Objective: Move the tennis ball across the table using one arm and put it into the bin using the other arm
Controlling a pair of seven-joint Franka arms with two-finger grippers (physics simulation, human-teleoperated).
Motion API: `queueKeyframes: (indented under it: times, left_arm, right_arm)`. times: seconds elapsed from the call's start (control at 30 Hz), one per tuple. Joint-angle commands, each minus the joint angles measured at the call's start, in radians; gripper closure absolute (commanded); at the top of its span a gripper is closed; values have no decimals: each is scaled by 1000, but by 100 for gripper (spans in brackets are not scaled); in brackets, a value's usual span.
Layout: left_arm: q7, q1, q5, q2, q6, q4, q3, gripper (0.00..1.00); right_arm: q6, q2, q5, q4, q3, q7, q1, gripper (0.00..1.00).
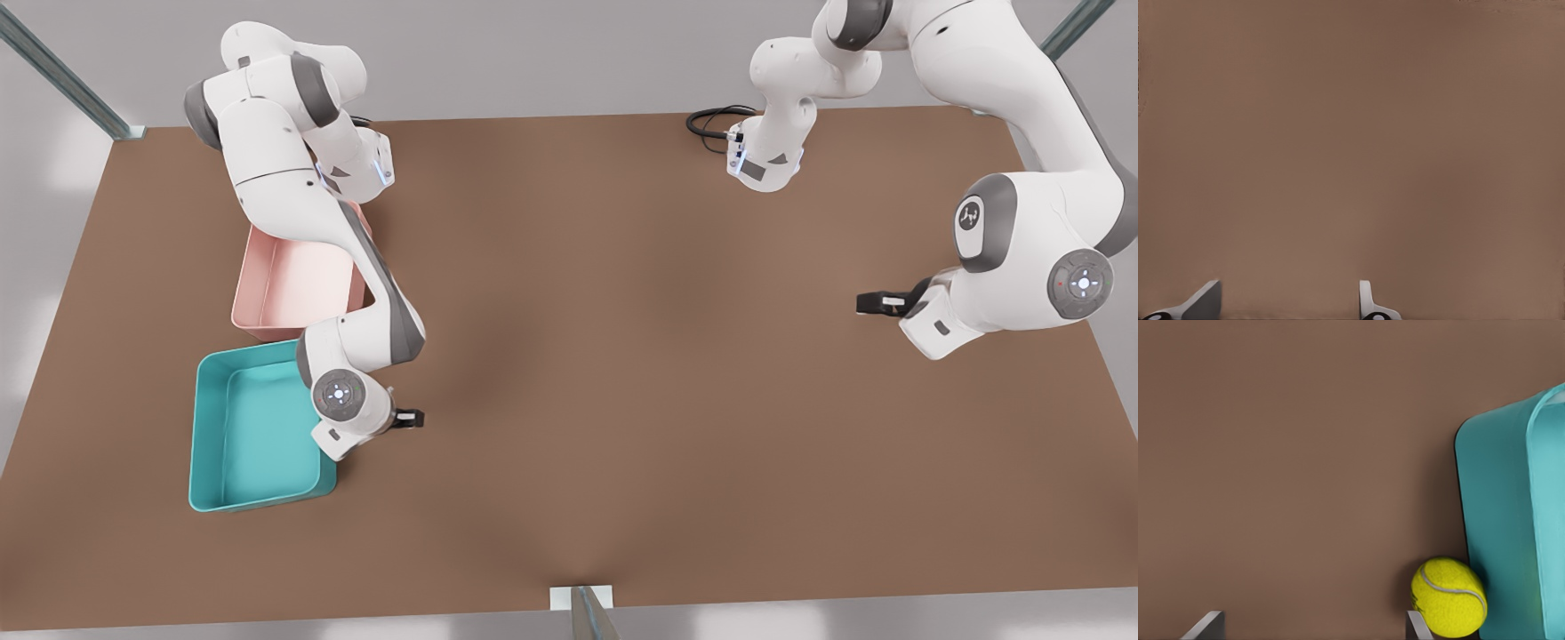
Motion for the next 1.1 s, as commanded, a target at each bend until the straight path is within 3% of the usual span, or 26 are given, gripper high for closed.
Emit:
queueKeyframes:
  times: [0.0, 0.13, 0.37, 0.63, 1.07]
  left_arm:
    - [-304, -2, 1, -1, -10, 0, 0, 0]
    - [-304, -2, 1, -1, -12, 0, -1, 0]
    - [-304, -2, -1, 0, -18, 0, -1, 0]
    - [-304, 2, -4, -3, -25, 5, -1, 0]
    - [-261, 5, -5, 6, 34, 10, -1, 0]
  right_arm:
    - [14, -1, -22, -7, -1, -62, -3, 0]
    - [17, -11, -67, -44, -1, -234, -11, 0]
    - [4, -1, -18, -77, 2, -841, -37, 0]
    - [-19, 29, 22, -67, 2, -1246, -55, 0]
    - [20, 68, 15, -62, 2, -1452, -63, 0]
